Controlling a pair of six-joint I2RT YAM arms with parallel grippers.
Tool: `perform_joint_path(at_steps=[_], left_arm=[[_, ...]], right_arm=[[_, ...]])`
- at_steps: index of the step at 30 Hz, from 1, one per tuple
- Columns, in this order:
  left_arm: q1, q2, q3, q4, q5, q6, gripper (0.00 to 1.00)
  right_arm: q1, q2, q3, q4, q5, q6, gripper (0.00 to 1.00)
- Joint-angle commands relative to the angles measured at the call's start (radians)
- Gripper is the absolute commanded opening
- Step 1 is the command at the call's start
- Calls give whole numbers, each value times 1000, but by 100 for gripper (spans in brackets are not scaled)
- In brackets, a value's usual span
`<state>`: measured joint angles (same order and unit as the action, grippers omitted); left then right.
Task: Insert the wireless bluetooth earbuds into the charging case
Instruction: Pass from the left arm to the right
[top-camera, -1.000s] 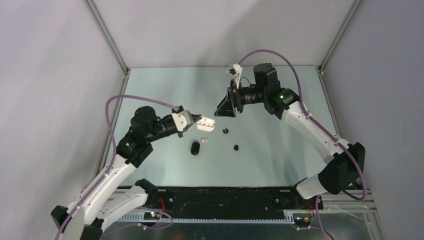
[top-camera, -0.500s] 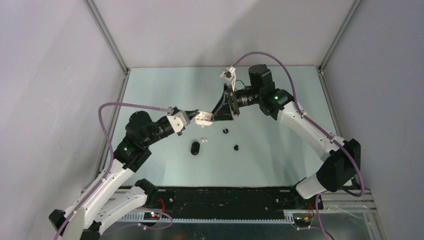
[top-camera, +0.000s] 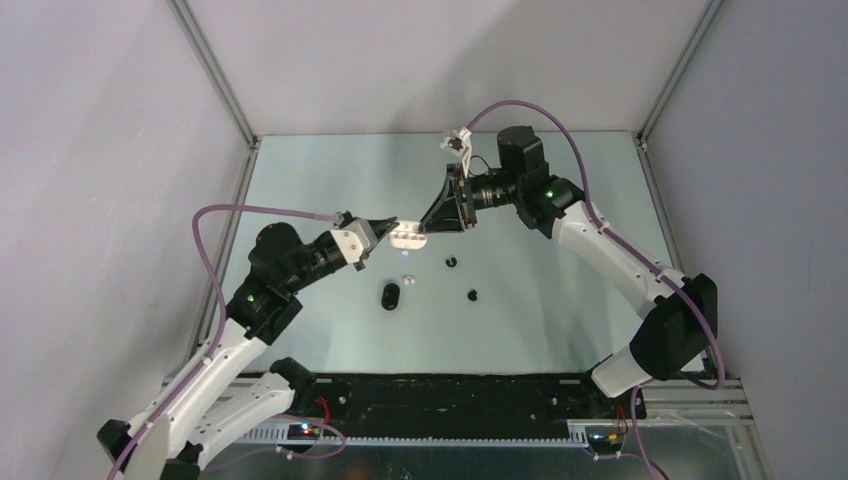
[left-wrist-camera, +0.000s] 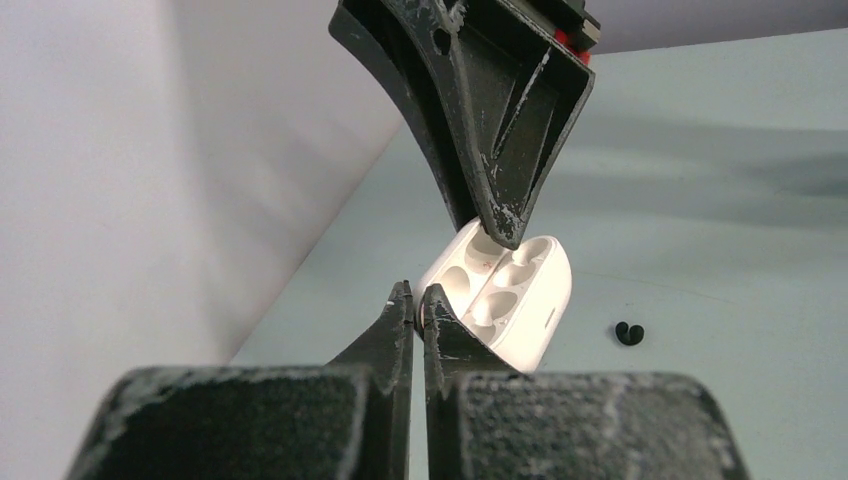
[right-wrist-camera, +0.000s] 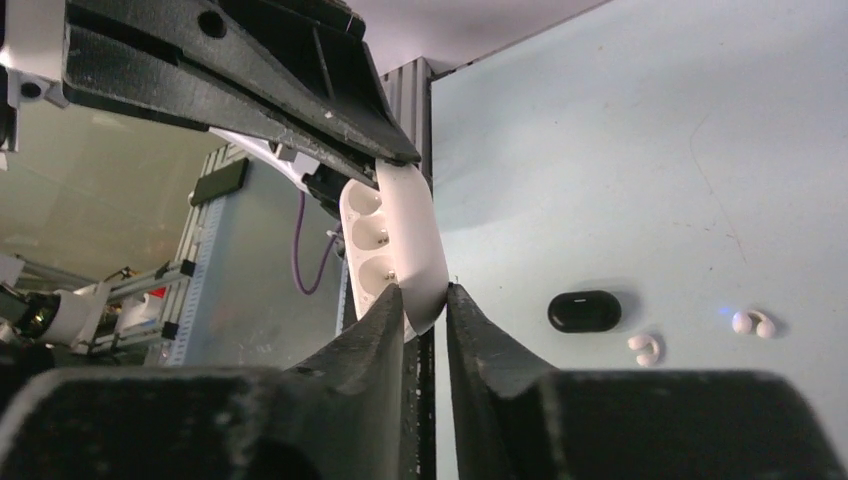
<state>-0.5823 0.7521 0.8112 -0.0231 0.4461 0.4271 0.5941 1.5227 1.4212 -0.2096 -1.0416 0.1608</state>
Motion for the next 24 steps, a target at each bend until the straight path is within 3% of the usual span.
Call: perform_joint_path(at_steps=[1,5,24], left_arm=[[-8,4,13,46,-1,-34,0],[-9,9,14,48,-22,-59,0],[-16,4,-9,83,-69,-131,0]], right_arm=[[15,-6,6,25,-35,-40,21],[29,-11,5,2,-21,-73,13],[56,-6,13,0,25,-108,26]])
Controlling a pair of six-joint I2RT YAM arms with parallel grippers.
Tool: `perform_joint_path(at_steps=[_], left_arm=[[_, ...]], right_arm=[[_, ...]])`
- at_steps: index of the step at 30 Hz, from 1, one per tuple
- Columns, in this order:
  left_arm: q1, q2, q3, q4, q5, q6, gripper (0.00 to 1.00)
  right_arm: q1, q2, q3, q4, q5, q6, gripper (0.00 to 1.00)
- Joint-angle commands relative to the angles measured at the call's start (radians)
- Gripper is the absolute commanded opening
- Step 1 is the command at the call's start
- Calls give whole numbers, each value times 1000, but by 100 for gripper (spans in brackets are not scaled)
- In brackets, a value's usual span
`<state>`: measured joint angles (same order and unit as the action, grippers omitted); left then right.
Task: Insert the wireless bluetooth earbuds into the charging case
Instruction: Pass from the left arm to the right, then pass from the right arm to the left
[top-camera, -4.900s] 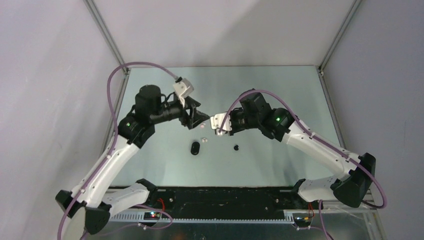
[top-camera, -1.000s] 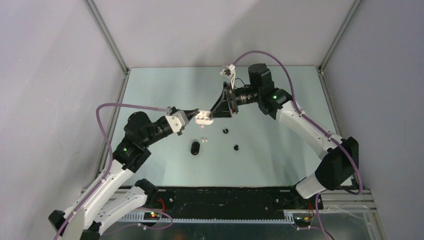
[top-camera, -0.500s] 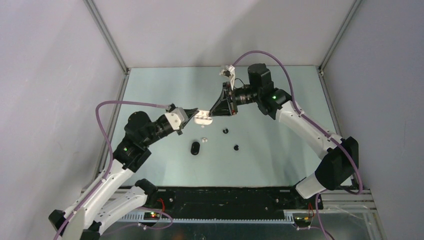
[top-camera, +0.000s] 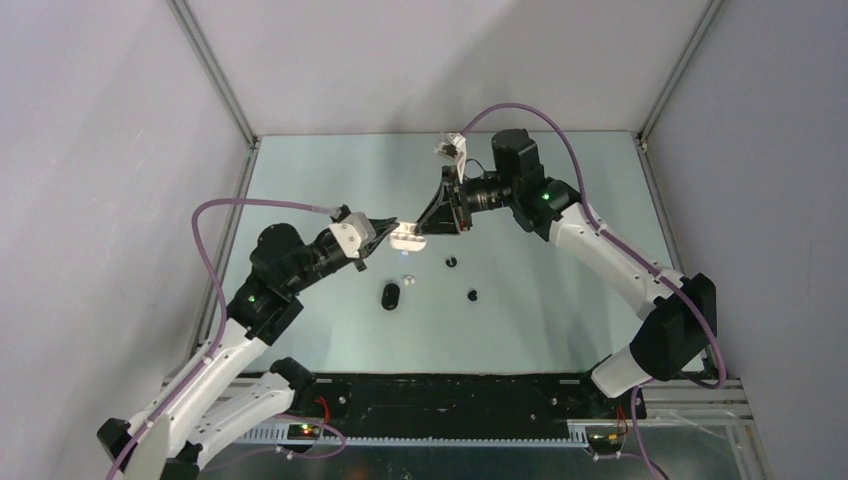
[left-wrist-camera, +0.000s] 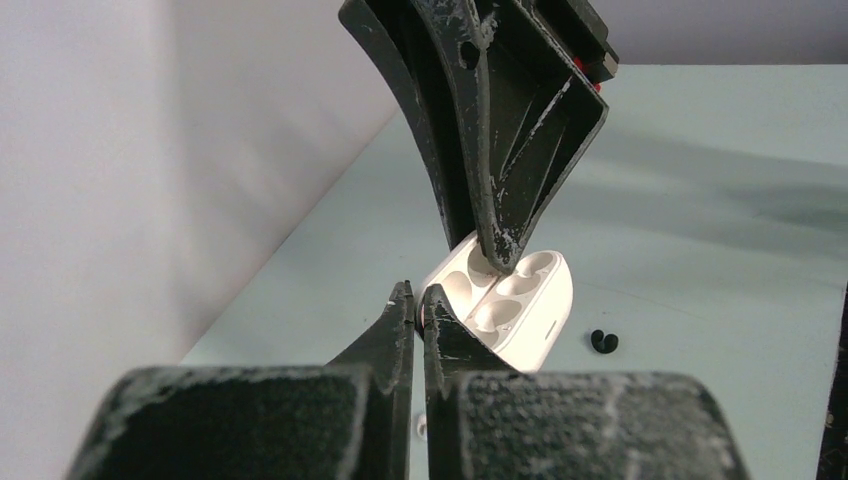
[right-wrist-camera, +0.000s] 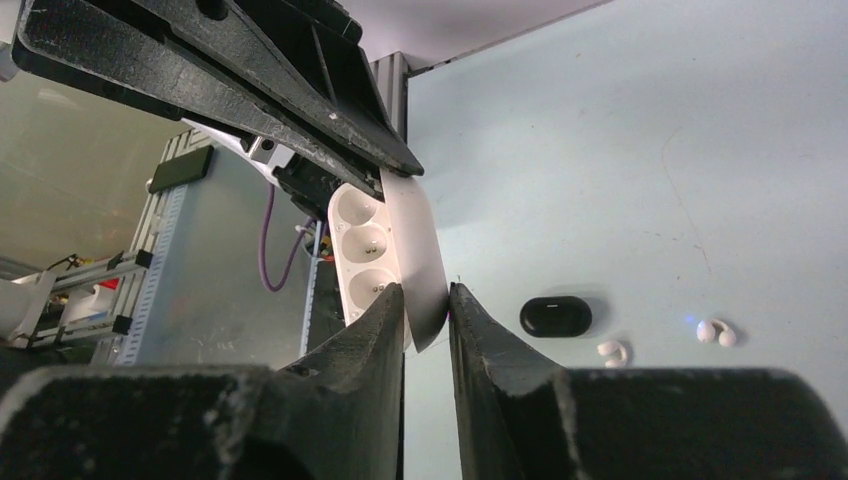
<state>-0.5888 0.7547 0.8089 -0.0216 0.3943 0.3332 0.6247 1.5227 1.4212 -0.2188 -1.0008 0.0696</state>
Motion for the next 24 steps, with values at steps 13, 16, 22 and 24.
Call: perform_joint_path(at_steps=[13,16,22,24], left_arm=[[-11,25,22,17,-125,-93,58],[-7,45,108,-159,-83,-132,70],[13,145,298,-384,72,-224,79],[28,182,342,-415,114,-243,75]], right_arm=[[64,-111,-15,-155,223,-420,0],[83,-165,-48,-177,355,-638,0],[87,-237,-127,-115,480,-889,0],[95,-252,-146,-96,499,-951,0]])
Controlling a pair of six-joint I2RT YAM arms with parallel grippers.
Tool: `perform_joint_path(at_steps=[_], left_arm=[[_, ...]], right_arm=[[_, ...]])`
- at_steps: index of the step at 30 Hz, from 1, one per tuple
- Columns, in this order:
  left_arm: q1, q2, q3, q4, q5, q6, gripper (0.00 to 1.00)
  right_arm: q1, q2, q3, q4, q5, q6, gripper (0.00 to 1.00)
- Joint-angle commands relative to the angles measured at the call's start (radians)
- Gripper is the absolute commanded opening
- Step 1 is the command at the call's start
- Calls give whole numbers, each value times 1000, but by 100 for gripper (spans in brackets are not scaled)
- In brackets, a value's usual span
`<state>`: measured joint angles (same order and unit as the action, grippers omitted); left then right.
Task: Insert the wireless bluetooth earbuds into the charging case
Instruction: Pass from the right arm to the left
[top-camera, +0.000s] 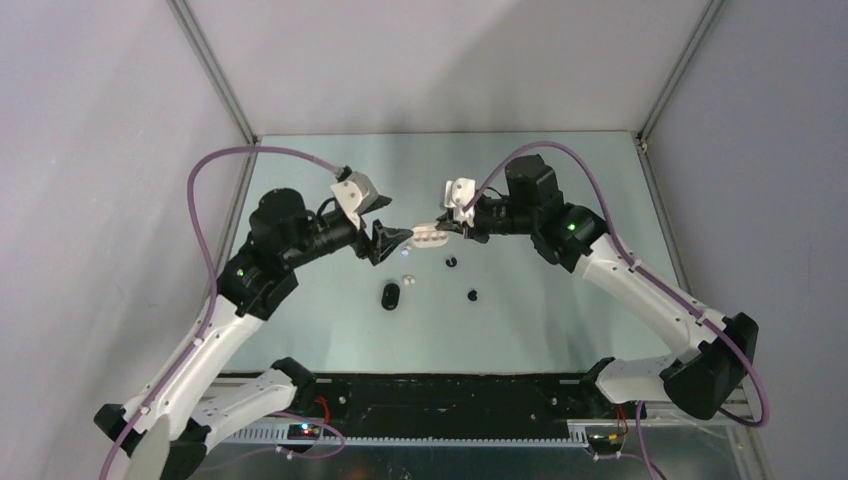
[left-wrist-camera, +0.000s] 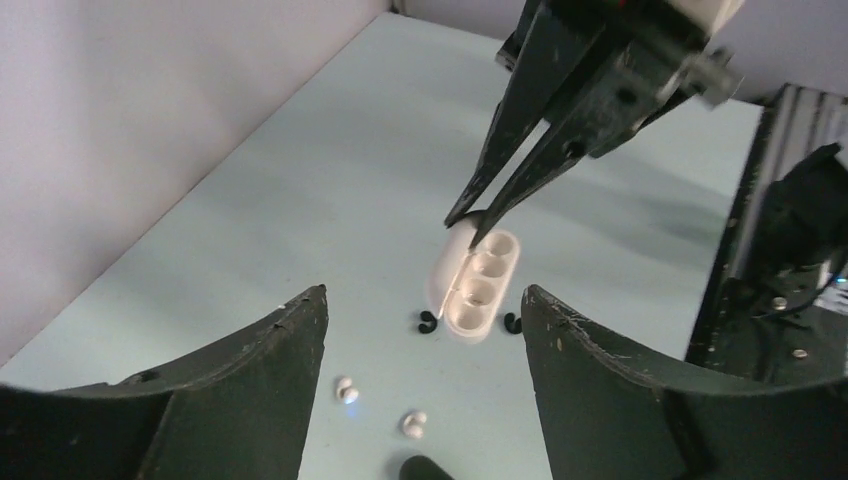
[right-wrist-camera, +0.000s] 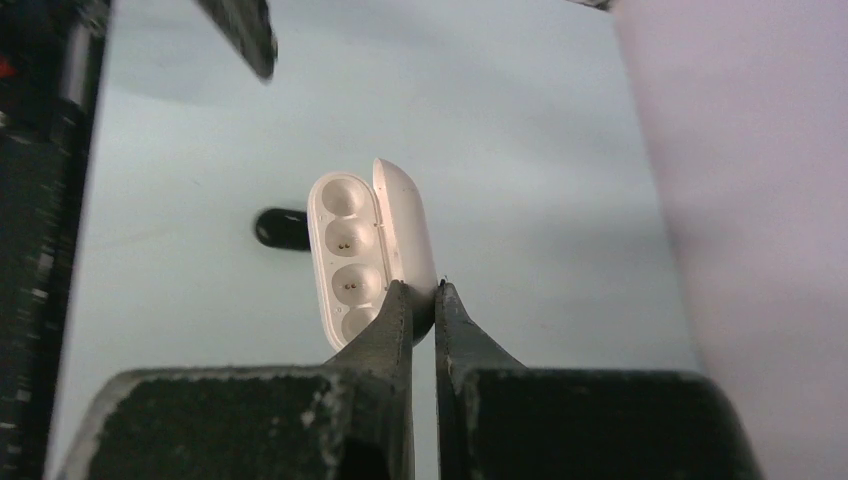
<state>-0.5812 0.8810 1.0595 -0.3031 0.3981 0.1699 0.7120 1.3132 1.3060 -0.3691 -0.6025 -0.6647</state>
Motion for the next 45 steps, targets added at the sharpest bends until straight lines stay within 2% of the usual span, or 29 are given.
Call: perform_joint_path(at_steps=[1,5,10,13,15,17,19,28,32,34,37,38,40,41,43,45], left_arm=[[26,68,113,-141,140,-87,71],[46,151,177,-191,244,-119,63],[52,241,249,-240,305,-121,71],[52,269,255,-250,292,-123,71],[52,282,256,-255,286,-111,64],[54,292,256,-265,297,-94,52],[56,303,260,-270,310,-91,46],[59,320,261,-278,335,-95,27],[63,324,262,-279,344,-91,13],[66,322,263,-279,344,-88,2],[70,321,264,-279,337,-88,0],[72,319,264,-278,332,-88,0],[74,312,261,-279,323,-83,0],[75,308,260,-280,320,-81,0],[76,299,255,-278,313,-73,0],[78,292,249,-279,308,-71,0]], right_arm=[[11,-45,-36,62,110,-247,0],[32,-55,-38,58,122,-327,0],[60,-60,-38,77,129,-366,0],[73,-64,-38,81,128,-383,0],[85,-67,-38,84,133,-391,0],[92,-72,-38,87,136,-396,0],[99,-75,-39,81,136,-404,0],[110,-83,-39,58,137,-422,0],[114,-77,-39,57,136,-421,0],[114,-75,-39,55,136,-414,0],[111,-76,-39,48,136,-387,0],[106,-79,-39,45,134,-377,1],[98,-92,-39,28,134,-364,10],[93,-106,-39,16,135,-357,20],[80,-128,-38,7,129,-323,30],[66,-156,-39,2,122,-289,36]])
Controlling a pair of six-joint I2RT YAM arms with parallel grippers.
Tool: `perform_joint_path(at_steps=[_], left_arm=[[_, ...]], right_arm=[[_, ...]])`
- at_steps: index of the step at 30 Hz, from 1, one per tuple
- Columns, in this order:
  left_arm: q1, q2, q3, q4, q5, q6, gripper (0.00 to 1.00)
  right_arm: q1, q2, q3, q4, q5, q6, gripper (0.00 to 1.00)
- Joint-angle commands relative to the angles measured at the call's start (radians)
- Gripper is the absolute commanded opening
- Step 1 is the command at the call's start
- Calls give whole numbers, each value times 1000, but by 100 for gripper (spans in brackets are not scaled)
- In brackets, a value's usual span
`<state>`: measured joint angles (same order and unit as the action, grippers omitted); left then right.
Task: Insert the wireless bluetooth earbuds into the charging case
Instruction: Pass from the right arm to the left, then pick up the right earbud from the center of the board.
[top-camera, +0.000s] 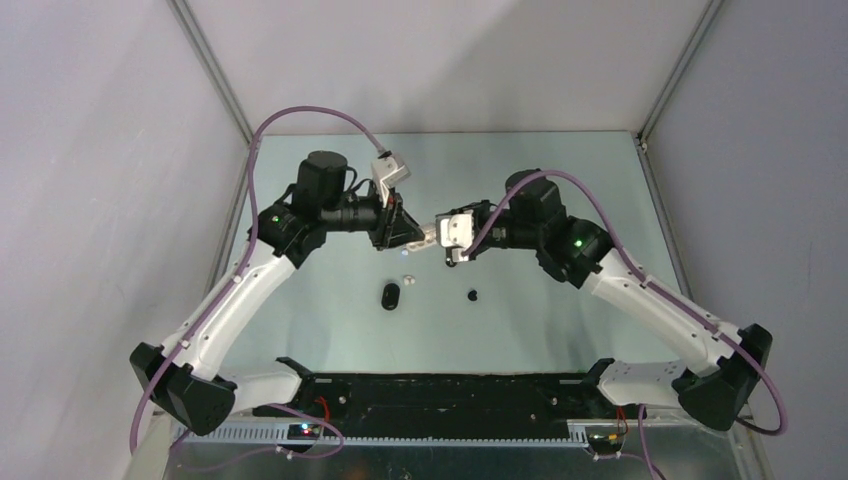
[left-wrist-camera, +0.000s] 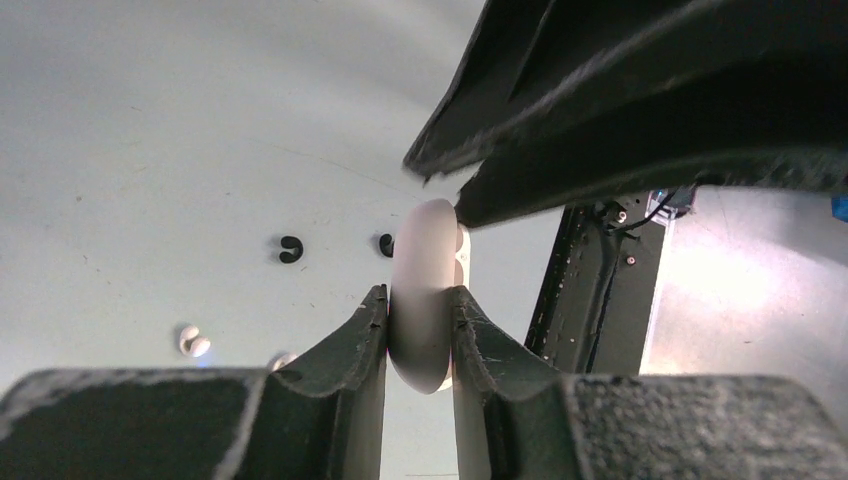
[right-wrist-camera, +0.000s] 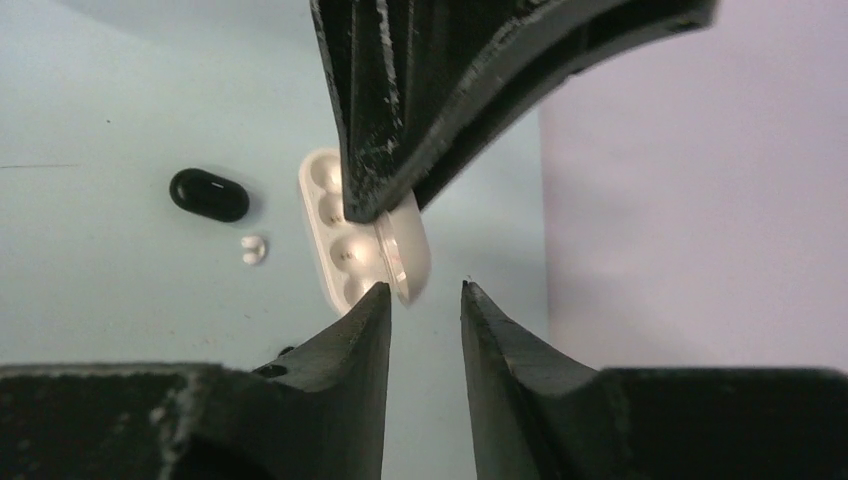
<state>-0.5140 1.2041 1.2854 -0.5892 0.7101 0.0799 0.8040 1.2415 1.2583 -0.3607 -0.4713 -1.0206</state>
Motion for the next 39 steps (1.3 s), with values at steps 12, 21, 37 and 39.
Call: perform_joint_path(at_steps=[12,21,37,39], left_arm=[[73,-106,-85,6,-124,-23,0],[302,-183,-172,-7,-108,-105,0],[500,-308,-200,-90,-150,-54,0],[524,-303,-188,-90,-149,-56,0]], right_arm=[[-203,-144,5,-79,-114,451,60],[-232,114,-9,-70,-265,495,65],[-59,751,359,-149,-130,508,24],[-53,786,380,-141,-91,500,25]])
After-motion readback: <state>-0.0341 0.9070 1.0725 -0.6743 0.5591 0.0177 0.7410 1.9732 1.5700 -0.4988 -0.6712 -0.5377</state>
